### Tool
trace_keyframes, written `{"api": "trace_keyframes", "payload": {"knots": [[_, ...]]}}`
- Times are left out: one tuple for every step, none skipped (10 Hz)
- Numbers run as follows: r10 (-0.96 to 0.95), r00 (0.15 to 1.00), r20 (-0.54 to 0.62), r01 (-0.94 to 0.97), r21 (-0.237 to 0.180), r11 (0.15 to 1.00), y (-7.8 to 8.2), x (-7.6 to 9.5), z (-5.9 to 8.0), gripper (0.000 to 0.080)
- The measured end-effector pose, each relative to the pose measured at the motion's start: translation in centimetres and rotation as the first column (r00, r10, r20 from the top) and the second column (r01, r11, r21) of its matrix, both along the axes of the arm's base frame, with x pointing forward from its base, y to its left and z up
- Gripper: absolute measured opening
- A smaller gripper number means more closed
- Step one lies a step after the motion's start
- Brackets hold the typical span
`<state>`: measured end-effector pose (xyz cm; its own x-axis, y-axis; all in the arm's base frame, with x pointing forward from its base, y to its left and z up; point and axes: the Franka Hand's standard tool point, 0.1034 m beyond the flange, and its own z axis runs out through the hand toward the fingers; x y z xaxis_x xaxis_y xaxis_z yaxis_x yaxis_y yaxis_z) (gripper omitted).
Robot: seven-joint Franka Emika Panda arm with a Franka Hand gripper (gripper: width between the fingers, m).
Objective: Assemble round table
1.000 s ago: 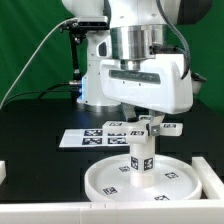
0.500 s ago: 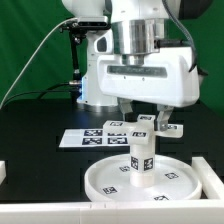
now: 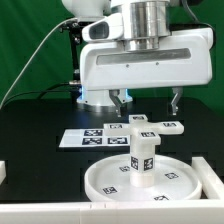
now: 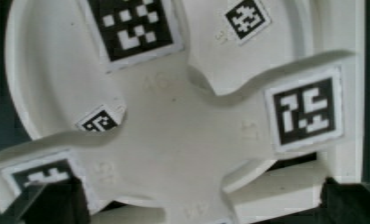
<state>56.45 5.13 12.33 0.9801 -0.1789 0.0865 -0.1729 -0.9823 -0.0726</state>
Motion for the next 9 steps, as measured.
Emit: {"api": "trace_keyframes", "payload": {"knots": [[0.061,0.998,0.002,-0.061,-0.006,0.998,-0.1,0.0,0.0,0.0648],[0.130,0.992,0.005,-0.130,-0.014,0.991,-0.2,0.0,0.0,0.0648],[0.219,0.976,0.008,-0.219,-0.024,0.975,-0.3,0.0,-0.1,0.0648],[0.403,0.915,0.006,-0.403,-0.043,0.914,-0.7,0.0,-0.1,0.0648],[0.541,0.841,0.005,-0.539,-0.057,0.840,-1.1,0.2,0.0,0.0648],[0.659,0.752,-0.002,-0.657,-0.073,0.750,-1.0,0.1,-0.2,0.0648],[0.721,0.693,0.002,-0.718,-0.092,0.690,-0.9,0.0,-0.4,0.0648],[0.742,0.670,-0.002,-0.739,-0.095,0.667,-1.0,-0.1,-0.5,0.0648],[0.794,0.607,-0.014,-0.791,-0.109,0.603,-1.3,-0.1,-0.5,0.0648]]}}
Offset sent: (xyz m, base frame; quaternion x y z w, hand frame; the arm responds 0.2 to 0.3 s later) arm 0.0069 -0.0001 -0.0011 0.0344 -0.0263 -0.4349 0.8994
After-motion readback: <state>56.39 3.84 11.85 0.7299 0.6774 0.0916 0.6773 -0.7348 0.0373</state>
